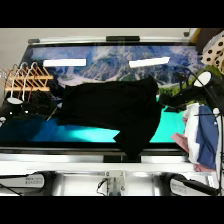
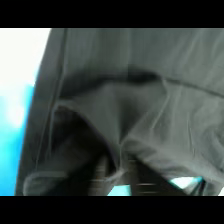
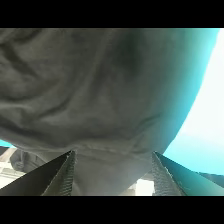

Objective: Fold the shirts.

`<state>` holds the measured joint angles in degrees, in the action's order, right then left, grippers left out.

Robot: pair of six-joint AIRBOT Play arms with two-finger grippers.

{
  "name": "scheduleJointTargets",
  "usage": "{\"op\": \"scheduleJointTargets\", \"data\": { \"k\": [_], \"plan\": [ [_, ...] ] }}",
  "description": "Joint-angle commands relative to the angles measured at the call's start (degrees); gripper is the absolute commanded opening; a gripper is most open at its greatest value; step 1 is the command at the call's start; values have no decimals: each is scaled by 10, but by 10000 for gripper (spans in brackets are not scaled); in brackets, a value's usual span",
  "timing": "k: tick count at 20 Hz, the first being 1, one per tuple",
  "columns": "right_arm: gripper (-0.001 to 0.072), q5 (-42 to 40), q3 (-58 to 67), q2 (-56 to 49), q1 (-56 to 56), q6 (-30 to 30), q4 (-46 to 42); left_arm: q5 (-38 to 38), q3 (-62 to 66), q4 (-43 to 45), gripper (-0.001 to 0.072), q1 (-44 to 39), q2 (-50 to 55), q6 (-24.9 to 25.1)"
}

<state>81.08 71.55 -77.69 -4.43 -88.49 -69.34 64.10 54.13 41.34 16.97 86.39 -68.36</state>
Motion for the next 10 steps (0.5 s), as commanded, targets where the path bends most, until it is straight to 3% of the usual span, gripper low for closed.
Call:
{"op": "scheduleJointTargets", "data": {
  "k": [1,2,4,9,10],
  "plan": [
    [592,0,0,0,0,0,3,25,13,1,501,10,7,-20],
    [592,0,0,0,0,0,3,30,24,0,608,17,7,-24],
    [592,0,0,0,0,0,3,50,56,0,605,33,7,-24],
    [592,-7,0,0,0,0,3,102,93,46,569,69,-1,-44],
    [592,-8,0,0,0,0,3,111,81,65,458,69,-1,-43]
  ]
}}
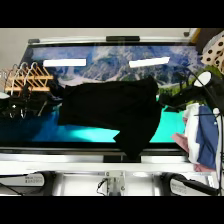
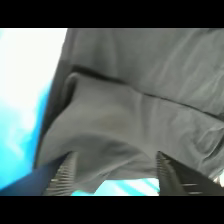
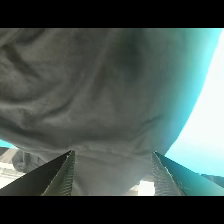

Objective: Fold the shirts.

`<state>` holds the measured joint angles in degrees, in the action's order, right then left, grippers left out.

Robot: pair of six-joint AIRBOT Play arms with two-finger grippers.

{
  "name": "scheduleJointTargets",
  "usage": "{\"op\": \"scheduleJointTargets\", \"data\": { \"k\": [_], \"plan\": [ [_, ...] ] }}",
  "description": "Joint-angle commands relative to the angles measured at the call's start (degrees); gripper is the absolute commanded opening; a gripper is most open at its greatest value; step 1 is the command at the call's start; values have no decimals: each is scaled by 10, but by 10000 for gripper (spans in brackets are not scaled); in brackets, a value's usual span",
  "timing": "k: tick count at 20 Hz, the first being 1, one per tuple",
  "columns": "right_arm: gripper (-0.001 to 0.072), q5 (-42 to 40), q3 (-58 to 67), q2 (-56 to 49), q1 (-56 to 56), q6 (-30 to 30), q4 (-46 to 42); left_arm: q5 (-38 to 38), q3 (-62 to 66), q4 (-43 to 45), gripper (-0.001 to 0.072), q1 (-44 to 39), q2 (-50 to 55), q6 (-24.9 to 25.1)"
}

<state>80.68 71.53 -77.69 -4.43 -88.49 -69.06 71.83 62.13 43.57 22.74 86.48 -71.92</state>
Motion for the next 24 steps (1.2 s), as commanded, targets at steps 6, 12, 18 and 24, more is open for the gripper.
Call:
{"op": "scheduleJointTargets", "data": {
  "k": [6,12,18,24],
  "plan": [
    [592,-12,0,0,0,0,0,-12,-97,31,448,1,-2,35],
    [592,-12,0,0,0,0,0,-24,-103,30,448,-1,-1,59],
    [592,-14,0,0,0,0,0,-4,-96,30,431,14,-1,58],
    [592,-14,0,0,0,0,2,-20,-96,29,435,-19,16,56]
  ]
}}
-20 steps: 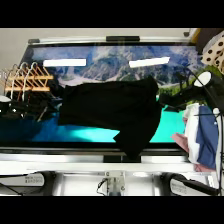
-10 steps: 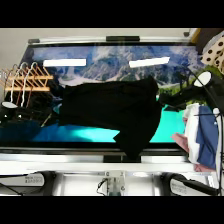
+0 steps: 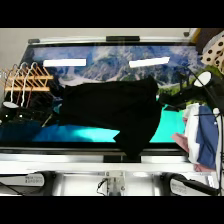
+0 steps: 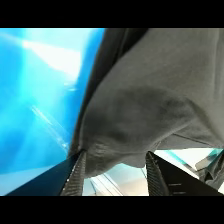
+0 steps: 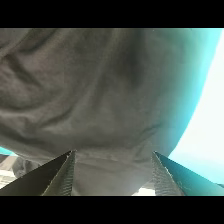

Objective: Fold the shirts.

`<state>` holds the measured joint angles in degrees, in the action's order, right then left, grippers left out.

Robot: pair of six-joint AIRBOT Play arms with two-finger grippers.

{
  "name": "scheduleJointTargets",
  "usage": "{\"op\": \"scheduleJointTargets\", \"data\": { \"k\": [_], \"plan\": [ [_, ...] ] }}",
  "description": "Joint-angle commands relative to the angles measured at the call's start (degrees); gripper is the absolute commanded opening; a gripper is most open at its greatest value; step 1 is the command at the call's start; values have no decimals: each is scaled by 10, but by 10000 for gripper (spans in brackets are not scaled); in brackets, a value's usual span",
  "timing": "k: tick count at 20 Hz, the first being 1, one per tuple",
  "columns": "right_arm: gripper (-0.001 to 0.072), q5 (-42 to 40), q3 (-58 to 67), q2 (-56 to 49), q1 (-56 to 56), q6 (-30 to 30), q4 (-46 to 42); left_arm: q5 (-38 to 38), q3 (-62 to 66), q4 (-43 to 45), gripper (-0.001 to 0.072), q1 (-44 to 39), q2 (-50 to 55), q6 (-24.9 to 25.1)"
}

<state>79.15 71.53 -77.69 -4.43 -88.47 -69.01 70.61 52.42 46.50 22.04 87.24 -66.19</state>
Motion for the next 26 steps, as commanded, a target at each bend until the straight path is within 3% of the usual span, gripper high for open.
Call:
{"op": "scheduleJointTargets", "data": {
  "k": [1,5,7,11,16,21,26],
  "plan": [
    [592,1,0,0,0,0,2,-10,1,-1,434,-17,12,-6],
    [592,1,0,0,0,0,2,-11,1,-2,429,-25,32,-21],
    [592,1,0,0,0,0,2,-12,1,-2,211,-25,34,-26],
    [592,1,0,0,0,0,2,-10,1,-2,30,-25,34,-35],
    [592,3,0,0,0,0,2,60,38,-2,28,-13,20,-10],
    [593,83,-87,3,-21,13,-46,92,70,7,28,-11,-52,-9],
    [592,-33,-214,29,-67,-9,-14,95,69,18,28,-11,-111,-11]
  ]
}}
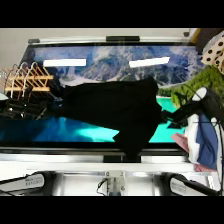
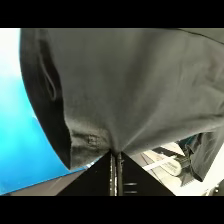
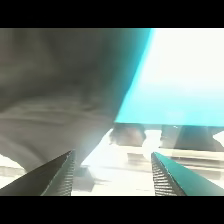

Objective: Fold the shirts.

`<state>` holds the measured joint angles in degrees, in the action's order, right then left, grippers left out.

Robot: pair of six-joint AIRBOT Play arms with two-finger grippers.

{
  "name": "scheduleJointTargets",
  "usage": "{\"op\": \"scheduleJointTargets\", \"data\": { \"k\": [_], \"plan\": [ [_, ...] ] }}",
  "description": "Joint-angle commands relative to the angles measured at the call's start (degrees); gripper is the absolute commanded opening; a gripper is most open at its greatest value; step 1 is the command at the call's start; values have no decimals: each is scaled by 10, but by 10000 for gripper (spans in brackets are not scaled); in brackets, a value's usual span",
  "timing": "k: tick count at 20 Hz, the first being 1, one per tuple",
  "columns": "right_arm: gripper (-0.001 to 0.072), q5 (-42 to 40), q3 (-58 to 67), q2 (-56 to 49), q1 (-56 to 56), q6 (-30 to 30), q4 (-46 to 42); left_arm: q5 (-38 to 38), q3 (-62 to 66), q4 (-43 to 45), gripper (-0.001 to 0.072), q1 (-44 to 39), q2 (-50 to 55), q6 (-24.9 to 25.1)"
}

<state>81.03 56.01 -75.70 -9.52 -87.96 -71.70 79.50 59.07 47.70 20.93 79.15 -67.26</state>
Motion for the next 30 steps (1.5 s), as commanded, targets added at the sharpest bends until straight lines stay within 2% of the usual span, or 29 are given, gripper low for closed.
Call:
{"op": "scheduleJointTargets", "data": {
  "k": [1,4,5,10,11,12,14,15,16,18,21,24,27,30],
  "plan": [
    [592,-73,-75,9,-11,-11,27,5,3,6,28,1,-35,0],
    [581,-139,-112,9,1,10,84,5,3,6,28,1,-36,0],
    [552,-147,-117,9,5,10,86,5,3,6,28,0,-36,0],
    [547,-164,-133,9,38,12,85,5,3,6,28,0,-36,0],
    [501,-174,-133,9,46,12,84,5,3,6,29,0,-36,0],
    [383,-185,-133,9,54,6,84,5,3,6,29,1,-36,0],
    [375,-204,-133,9,68,-9,85,5,3,6,28,1,-36,0],
    [298,-207,-133,9,73,-10,84,5,3,6,28,1,-36,0],
    [159,-207,-133,9,78,-12,84,5,3,6,28,1,-36,0],
    [67,-203,-132,9,78,-14,90,5,3,6,28,1,-36,0],
    [65,-184,-115,20,78,17,98,10,5,6,27,1,-37,0],
    [65,-161,-39,82,78,63,108,60,69,3,25,1,-56,-5],
    [65,-177,140,179,78,120,93,36,234,3,25,2,-126,-25],
    [64,-250,361,259,78,116,20,-10,447,4,27,2,-196,-33]
  ]
}}
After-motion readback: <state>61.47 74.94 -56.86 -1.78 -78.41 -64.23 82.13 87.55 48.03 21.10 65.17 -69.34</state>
